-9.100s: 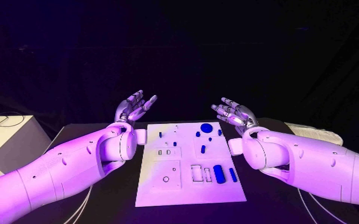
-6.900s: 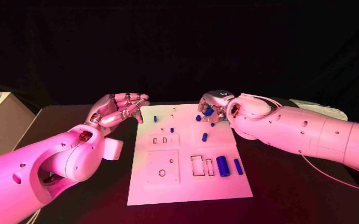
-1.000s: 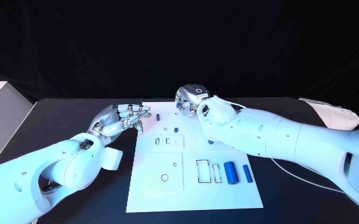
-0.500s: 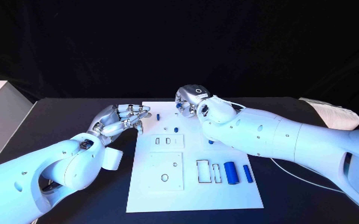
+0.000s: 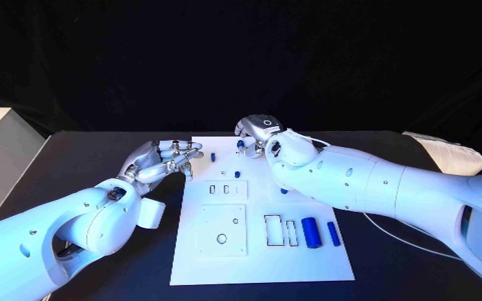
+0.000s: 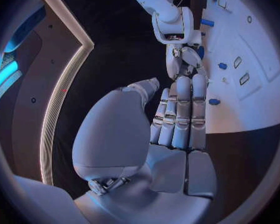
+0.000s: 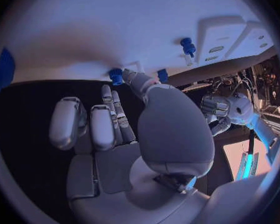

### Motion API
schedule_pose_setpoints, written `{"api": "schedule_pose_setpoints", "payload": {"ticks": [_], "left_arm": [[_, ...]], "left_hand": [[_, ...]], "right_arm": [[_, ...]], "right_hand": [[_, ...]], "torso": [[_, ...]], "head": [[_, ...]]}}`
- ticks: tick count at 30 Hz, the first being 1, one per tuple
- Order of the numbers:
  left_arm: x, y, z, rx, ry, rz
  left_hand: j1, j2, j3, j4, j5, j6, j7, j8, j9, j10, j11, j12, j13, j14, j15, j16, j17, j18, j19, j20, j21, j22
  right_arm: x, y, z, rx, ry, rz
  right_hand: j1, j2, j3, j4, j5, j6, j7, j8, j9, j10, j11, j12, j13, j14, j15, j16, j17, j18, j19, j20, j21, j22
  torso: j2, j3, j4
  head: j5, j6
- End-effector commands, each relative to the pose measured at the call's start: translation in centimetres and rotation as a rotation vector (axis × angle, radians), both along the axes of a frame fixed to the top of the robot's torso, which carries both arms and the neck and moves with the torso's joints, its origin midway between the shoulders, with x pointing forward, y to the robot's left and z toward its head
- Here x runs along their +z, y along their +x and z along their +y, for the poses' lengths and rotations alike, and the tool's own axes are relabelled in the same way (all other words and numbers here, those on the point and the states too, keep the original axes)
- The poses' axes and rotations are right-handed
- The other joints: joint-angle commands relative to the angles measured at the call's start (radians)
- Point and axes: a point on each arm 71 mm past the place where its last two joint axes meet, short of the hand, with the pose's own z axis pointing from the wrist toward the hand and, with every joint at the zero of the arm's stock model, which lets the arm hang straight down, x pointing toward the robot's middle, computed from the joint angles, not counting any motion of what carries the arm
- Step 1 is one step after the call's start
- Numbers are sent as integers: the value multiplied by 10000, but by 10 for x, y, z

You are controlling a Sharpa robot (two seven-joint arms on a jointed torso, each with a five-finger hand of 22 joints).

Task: Assemble the parts on the task board

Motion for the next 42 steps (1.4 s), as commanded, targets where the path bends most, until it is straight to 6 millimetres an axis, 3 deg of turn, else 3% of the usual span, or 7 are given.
{"api": "schedule_pose_setpoints", "payload": {"ticks": [1, 9, 17, 21, 24, 31, 42], "left_arm": [[1, -1, -2, -177, -38, -61], [0, 1, 1, -90, -21, -64], [-5, 8, 5, 92, -17, -28], [-7, 10, 6, 136, -8, 3], [-8, 11, 5, 133, -9, 27], [-10, 12, 3, 94, -5, 74], [-11, 10, 0, -7, 6, 86]], "left_hand": [[66, 66, 46, -19, -64, -77, 13, -49, 16, -75, 21, -4, 13, -79, 11, 34, 11, 144, -65, -24, 45, 12], [66, 66, 46, -19, -64, -77, 13, -49, 16, -75, 21, -4, 13, -79, 11, 34, 11, 144, -65, -24, 45, 12], [46, 63, 75, -45, -68, -85, 16, -48, 28, -81, 26, -2, 17, -94, 17, 55, 10, 144, -105, -17, 99, 45], [42, 62, 80, -49, -69, -86, 14, -47, 31, -81, 25, -1, 18, -96, 18, 59, 10, 145, -113, -16, 109, 51], [42, 62, 80, -49, -69, -86, 14, -47, 31, -81, 25, -1, 18, -96, 18, 59, 10, 145, -113, -16, 109, 51], [21, 50, 75, -46, -73, -90, 15, -48, 33, -83, 27, 0, 18, -95, 20, 66, 11, 144, -121, -15, 121, 59], [4, 41, 70, -43, -76, -93, 16, -48, 34, -86, 29, -1, 19, -93, 22, 73, 12, 144, -127, -13, 130, 64]], "right_arm": [[0, -3, -1, 168, 46, -23], [7, -17, -21, 494, 683, 34], [26, -26, -73, 476, 2845, 810], [27, -24, -99, 38, 3253, 1516], [24, -22, -118, -420, 3358, 2181], [17, -12, -149, -1589, 2598, 2668], [9, -6, -154, -2705, 1437, 2695]], "right_hand": [[336, 137, -774, 135, -49, -76, -18, -88, -26, -251, 36, -8, -44, -71, 43, -98, -181, 151, -61, 25, -247, -256], [1225, 445, -2401, 933, -52, 38, -70, -212, -70, -328, 41, 128, -84, -105, 61, -107, -397, 201, -54, 47, -590, -528], [1652, 171, -1027, 1154, 695, 679, -51, -71, -40, 2783, -438, 1493, 642, 139, -309, 355, 634, 31, 309, -260, 50, 384], [1280, -109, -530, 939, 915, 340, -269, 337, 134, 1885, -480, 9076, 8077, 234, -425, 671, 1200, -122, 471, -319, 509, 1039], [530, -113, -781, 1340, 1128, 236, -76, 581, 225, 3286, -419, 12548, 11800, 471, -295, 1188, 2574, -224, 705, -305, 1065, 1754], [444, -19, -1432, 1375, 694, -231, 66, 844, 291, 5021, -230, 14930, 14599, 886, -98, 1958, 5109, -577, 1284, -117, 2400, 3422], [737, 142, -2725, 1787, 501, -647, 191, 942, 258, 5155, -92, 15049, 14753, 1000, 52, 2098, 5736, -740, 1558, 45, 2953, 4113]], "torso": [[-5, 2, -3], [-78, 40, -56], [-319, 141, -149], [-431, 184, -220], [-487, 201, -235], [-542, 234, -225], [-513, 226, -215]], "head": [[4, 11], [61, 62], [92, 85], [108, 83], [84, 49], [12, -9], [-79, -69]]}}
